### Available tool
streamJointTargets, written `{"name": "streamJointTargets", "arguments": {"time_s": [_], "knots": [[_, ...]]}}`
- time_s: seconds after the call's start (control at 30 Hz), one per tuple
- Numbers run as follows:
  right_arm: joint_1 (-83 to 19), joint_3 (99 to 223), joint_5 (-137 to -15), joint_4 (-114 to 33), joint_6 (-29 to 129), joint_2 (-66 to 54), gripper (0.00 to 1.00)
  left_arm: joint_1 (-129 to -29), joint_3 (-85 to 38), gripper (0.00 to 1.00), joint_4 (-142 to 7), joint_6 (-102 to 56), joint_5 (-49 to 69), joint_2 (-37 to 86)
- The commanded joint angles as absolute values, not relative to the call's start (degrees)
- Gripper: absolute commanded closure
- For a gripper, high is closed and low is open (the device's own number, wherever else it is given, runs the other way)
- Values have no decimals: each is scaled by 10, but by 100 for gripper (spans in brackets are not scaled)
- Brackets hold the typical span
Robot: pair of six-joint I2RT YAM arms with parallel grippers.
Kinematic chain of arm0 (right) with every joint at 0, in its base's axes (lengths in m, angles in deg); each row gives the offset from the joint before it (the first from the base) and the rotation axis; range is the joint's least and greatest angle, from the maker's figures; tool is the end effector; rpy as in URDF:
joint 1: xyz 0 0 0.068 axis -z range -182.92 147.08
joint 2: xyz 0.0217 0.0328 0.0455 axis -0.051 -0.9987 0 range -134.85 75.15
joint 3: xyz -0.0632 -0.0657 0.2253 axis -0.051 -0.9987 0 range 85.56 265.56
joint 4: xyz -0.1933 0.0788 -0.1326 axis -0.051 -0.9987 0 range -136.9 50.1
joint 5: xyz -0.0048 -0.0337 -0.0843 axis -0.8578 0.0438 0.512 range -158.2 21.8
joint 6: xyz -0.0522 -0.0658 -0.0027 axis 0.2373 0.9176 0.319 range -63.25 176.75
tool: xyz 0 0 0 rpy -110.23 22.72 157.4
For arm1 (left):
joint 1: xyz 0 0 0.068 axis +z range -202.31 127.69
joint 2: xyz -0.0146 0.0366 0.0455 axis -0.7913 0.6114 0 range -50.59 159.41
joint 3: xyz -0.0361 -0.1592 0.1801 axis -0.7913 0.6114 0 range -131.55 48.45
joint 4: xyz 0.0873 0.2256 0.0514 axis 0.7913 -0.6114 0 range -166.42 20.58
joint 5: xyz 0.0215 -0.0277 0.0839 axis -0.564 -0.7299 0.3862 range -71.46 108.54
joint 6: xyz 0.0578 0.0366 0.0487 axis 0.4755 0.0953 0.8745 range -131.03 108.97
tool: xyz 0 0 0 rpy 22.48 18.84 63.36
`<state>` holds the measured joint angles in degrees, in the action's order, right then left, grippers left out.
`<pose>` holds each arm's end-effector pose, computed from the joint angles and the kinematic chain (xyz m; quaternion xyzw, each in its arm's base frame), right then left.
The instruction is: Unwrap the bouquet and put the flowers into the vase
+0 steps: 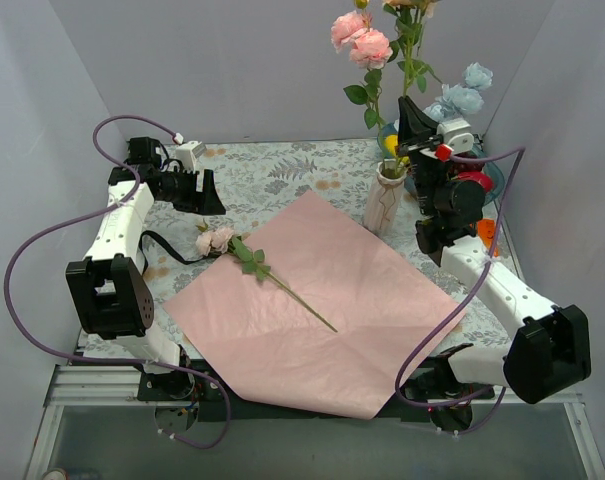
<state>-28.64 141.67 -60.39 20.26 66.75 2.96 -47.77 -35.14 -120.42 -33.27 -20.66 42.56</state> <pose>0.2671 0.1175 0.4317 -0.0596 0.3896 0.0993 0.9137 0.3364 -0.0198 0.2532 -0.1280 0.9061 -0.3575 0.1866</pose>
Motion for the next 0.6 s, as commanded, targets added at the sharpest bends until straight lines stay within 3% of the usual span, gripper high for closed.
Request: {"name": "streamJointTargets", "arguments": {"time_s": [0.0, 0.57], "knots": [[-266, 1427, -634, 323, 616, 28, 99, -478, -379, 30, -1206, -325, -217, 422], [-239, 1400, -667, 384, 591, -50, 99, -478, -394, 30, -1221, -313, -211, 439]]}}
